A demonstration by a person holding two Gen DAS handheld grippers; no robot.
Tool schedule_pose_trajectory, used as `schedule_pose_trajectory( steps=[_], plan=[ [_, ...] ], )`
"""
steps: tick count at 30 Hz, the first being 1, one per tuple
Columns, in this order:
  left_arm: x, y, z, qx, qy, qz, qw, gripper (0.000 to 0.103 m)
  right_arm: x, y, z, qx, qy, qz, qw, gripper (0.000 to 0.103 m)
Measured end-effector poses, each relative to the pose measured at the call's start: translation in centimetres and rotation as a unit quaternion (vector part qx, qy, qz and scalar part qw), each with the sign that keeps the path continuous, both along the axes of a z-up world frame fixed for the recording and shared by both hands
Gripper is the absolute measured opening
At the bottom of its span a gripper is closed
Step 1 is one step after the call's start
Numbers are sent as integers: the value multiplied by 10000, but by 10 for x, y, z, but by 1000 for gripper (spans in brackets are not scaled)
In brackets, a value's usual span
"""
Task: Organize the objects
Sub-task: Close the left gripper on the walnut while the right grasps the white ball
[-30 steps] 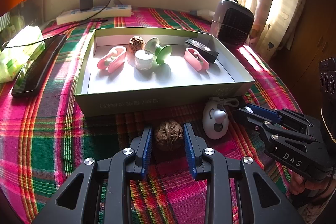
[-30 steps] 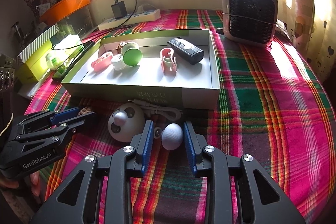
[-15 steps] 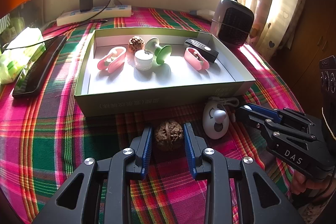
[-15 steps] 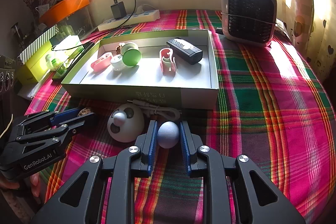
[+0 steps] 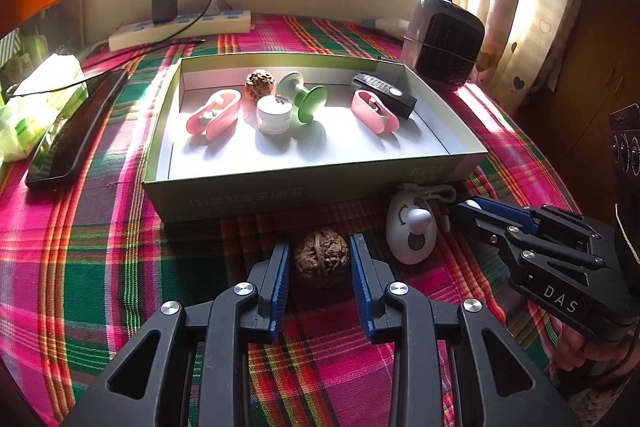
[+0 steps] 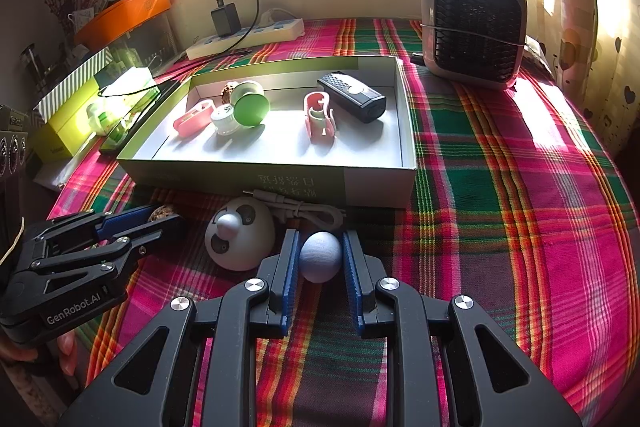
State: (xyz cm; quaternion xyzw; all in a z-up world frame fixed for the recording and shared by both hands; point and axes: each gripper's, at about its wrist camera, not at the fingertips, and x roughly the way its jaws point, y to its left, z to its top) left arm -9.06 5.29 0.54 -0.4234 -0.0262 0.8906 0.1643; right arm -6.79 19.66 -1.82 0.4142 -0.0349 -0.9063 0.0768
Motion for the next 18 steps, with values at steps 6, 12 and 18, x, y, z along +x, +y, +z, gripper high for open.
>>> schedule_pose_trajectory(
  steps=[6, 12, 18],
  plan=[
    [1, 0, 0, -4, 5, -14, 10000, 27, 2, 0, 5, -34, 70, 5, 10000, 23],
    [3, 1, 5, -11, 103, -54, 9999, 27, 4, -2, 13, -51, 166, 44, 9998, 23],
    [3, -2, 16, -2, 233, -56, 9997, 27, 3, -4, 20, -51, 263, 86, 9996, 23]
  ],
)
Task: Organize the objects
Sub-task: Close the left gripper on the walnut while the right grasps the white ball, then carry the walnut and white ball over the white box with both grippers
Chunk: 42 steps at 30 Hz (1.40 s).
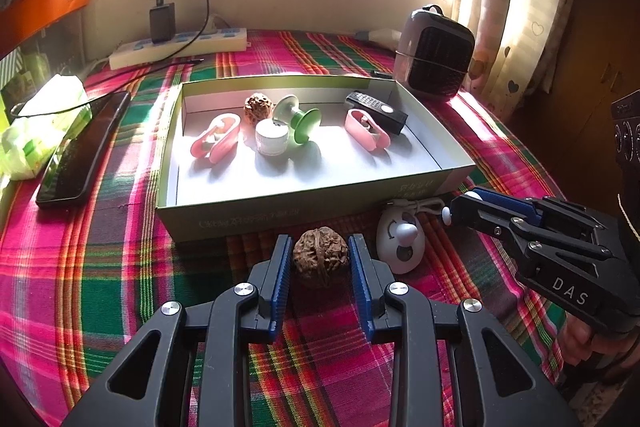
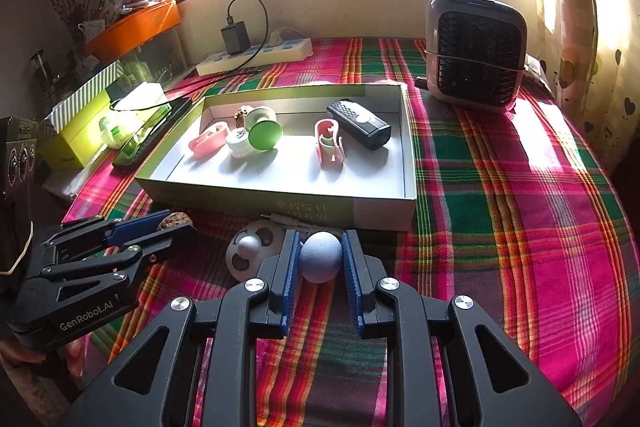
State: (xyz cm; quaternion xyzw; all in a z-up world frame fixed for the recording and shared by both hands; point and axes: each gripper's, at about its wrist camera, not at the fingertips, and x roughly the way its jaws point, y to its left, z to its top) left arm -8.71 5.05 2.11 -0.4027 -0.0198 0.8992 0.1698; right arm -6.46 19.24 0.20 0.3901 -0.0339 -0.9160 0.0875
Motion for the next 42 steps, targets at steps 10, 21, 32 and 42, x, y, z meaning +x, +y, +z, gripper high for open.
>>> schedule_pose_trajectory(
  steps=[10, 21, 32, 42],
  plan=[
    [0, -6, 12, 31, 143, 22, 9999, 27, -2, -6, 9, -19, 103, 80, 9999, 23],
    [-8, -15, 25, 50, 301, 83, 9995, 27, -15, -18, 24, -15, 273, 236, 9993, 23],
    [-26, -23, 27, 32, 317, 176, 9993, 27, -36, -28, 24, -19, 256, 354, 9990, 23],
    [-41, -26, 19, -57, 226, 269, 9994, 27, -60, -36, 15, -7, 105, 449, 9989, 23]
  ],
)
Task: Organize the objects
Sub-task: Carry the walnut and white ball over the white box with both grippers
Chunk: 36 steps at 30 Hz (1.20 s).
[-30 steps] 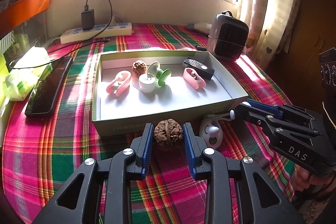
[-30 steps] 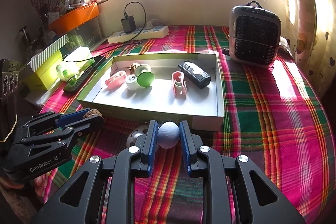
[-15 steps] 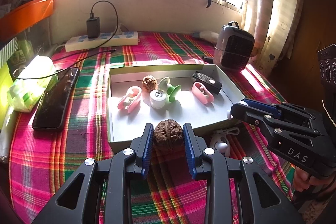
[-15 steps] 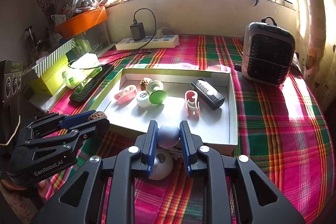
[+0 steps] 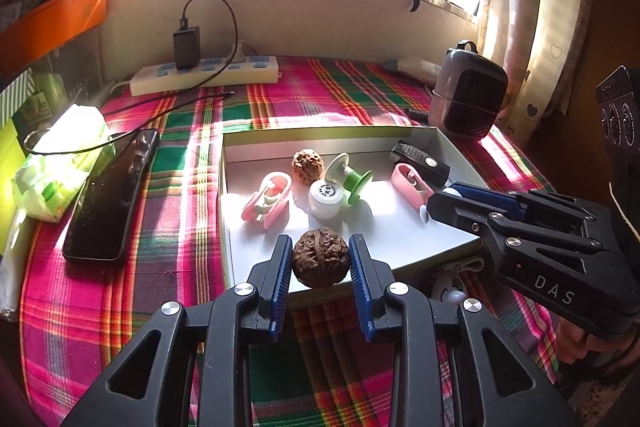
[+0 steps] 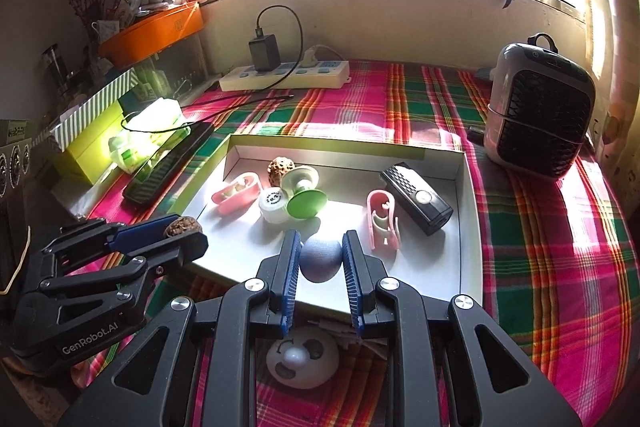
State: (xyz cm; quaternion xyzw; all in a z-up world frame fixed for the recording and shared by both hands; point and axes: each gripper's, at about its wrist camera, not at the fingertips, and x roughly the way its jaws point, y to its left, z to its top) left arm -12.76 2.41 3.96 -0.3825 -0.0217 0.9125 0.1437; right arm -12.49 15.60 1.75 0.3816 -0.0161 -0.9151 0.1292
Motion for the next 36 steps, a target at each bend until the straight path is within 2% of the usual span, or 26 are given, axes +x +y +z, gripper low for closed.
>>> schedule_pose_trajectory(
  steps=[13, 36],
  plan=[
    [-14, -1, -10, -87, -93, 27, 9999, 27, -25, -5, -16, -1, -237, 81, 9997, 23],
    [-26, 2, -20, -123, -219, -15, 9997, 27, -47, -12, -29, 18, -427, 168, 9989, 23]
  ],
)
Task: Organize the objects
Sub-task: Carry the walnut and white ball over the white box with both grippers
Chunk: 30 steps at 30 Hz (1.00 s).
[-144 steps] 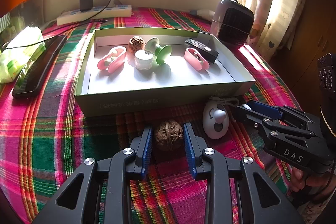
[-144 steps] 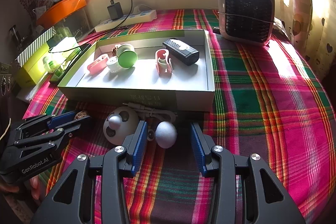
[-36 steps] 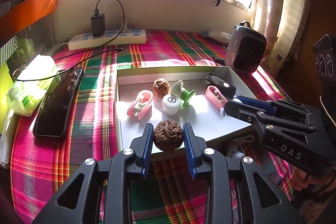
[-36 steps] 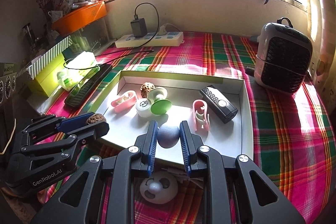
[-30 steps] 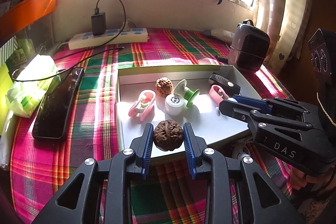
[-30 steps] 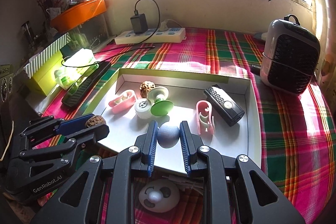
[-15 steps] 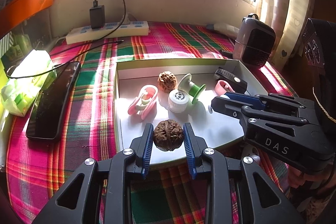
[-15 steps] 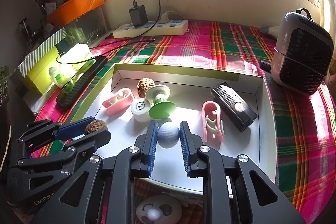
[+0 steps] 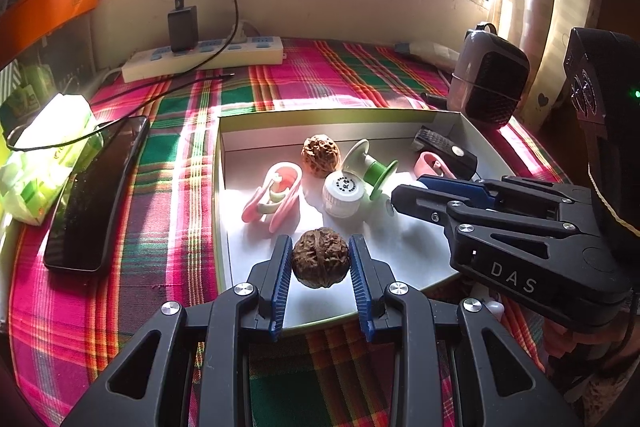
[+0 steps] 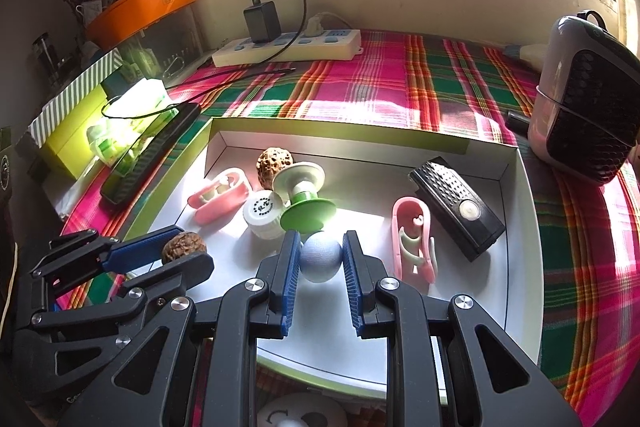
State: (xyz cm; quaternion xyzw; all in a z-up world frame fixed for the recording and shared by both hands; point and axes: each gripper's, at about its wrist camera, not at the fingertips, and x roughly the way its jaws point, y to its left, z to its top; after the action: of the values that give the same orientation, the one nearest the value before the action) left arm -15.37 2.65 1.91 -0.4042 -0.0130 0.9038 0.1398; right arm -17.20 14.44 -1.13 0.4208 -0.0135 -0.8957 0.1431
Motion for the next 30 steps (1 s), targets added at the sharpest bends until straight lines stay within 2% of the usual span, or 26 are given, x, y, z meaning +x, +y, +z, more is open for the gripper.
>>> schedule_pose_trajectory(
  steps=[30],
  plan=[
    [-2, 1, -1, -31, 6, 4, 10000, 27, -13, -14, -5, 13, -69, 158, 9999, 23]
  ],
)
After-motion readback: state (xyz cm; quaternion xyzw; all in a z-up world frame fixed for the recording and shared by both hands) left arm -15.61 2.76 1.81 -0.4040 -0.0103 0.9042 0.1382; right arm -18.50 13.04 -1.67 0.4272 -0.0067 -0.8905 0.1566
